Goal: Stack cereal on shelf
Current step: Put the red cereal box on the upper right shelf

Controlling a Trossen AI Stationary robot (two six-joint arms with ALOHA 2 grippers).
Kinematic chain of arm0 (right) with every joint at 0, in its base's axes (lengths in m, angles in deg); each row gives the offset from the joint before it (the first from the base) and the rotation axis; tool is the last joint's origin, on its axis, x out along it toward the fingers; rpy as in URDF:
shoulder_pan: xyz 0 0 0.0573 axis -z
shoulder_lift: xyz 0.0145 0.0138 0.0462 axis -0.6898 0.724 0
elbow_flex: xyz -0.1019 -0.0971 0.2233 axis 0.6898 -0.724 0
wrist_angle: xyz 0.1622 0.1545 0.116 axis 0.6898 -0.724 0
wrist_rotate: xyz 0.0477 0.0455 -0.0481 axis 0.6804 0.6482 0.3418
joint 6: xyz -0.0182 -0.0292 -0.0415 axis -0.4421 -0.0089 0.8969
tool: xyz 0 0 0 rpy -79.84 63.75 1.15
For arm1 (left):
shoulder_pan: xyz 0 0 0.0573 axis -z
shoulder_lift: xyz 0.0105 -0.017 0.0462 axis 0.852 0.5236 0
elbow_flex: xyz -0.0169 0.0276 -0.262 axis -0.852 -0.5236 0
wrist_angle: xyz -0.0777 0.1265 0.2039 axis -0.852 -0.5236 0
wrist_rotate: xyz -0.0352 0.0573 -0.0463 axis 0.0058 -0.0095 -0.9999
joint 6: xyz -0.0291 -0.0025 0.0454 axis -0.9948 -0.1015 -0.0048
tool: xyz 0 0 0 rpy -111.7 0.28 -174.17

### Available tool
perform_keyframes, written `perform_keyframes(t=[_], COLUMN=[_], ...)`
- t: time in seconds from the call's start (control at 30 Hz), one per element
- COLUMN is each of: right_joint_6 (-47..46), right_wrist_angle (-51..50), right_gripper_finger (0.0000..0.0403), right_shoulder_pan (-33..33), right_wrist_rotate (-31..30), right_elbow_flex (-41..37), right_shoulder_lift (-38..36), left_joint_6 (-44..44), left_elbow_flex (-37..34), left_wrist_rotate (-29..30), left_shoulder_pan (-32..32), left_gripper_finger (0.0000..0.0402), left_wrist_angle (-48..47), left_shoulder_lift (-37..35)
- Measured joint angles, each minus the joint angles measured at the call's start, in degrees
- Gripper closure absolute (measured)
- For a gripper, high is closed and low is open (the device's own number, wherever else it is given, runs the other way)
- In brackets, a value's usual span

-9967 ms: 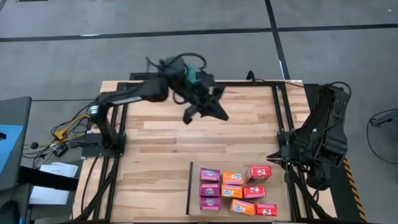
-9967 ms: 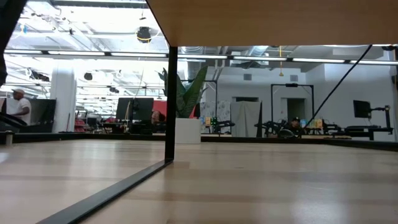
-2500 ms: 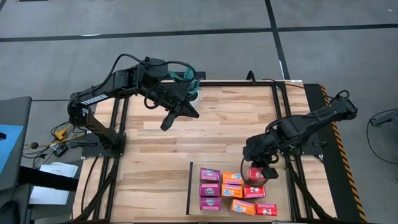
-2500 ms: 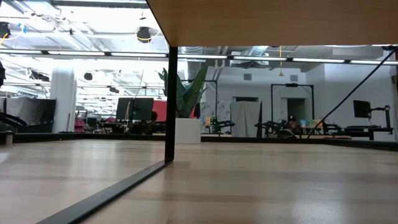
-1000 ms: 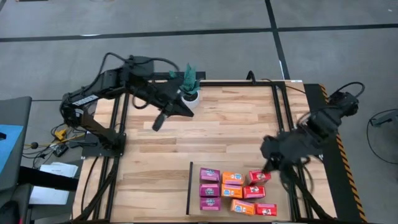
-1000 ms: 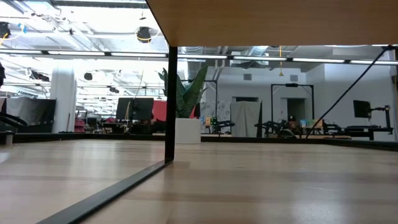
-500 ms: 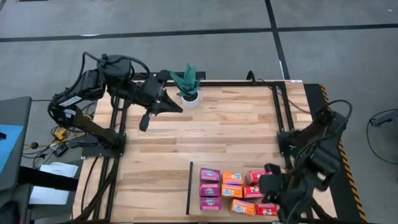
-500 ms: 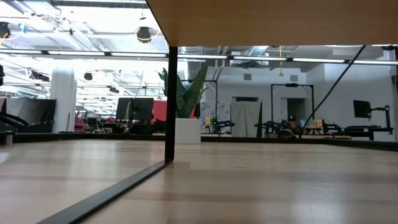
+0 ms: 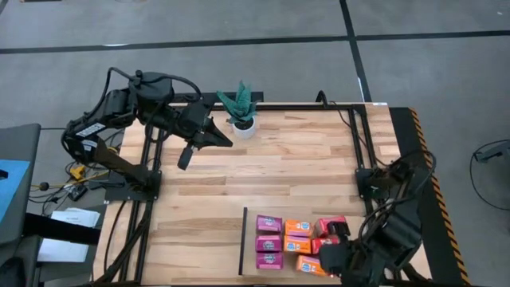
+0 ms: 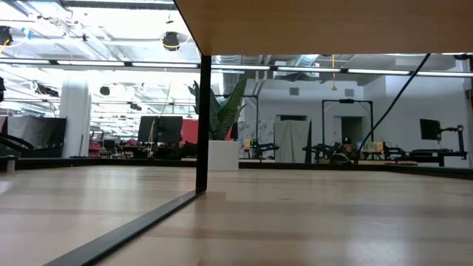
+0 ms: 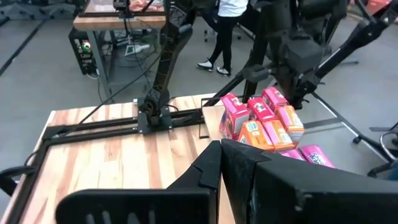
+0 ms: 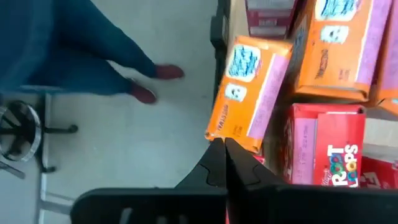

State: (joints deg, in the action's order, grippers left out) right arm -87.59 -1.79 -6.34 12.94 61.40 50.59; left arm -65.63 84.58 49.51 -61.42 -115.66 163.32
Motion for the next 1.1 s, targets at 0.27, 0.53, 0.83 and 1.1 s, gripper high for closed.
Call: perform_keyframes(t=[0.27, 0.53, 0.83, 1.1], right_joint_6=[2.27, 2.53, 5.33, 7.35], right_wrist_angle=[-0.94, -0.70, 0.76, 0.35], right_gripper_finger=[0.0398, 0.0398, 0.0398, 0.0398], right_shoulder_pan=[-2.23, -2.57, -2.24, -2.05], right_wrist_rotate=[0.66, -2.27, -3.11, -4.32], right_elbow_flex=[0.00, 0.00, -0.02, -0.02], right_shoulder_lift=[1.66, 1.63, 3.45, 3.49], left_joint_6=[-2.97, -5.17, -7.78, -7.94], left_elbow_flex=[0.00, -0.33, -1.73, -1.73], left_wrist_rotate=[3.69, 6.67, 9.32, 14.44], left_shoulder_pan=[2.00, 4.92, 8.46, 11.56], left_gripper_finger=[0.0401, 0.0401, 0.0401, 0.0401], left_wrist_angle=[0.09, 0.22, -0.74, -0.75], left_shoulder_lift=[0.02, 0.33, 0.46, 0.44])
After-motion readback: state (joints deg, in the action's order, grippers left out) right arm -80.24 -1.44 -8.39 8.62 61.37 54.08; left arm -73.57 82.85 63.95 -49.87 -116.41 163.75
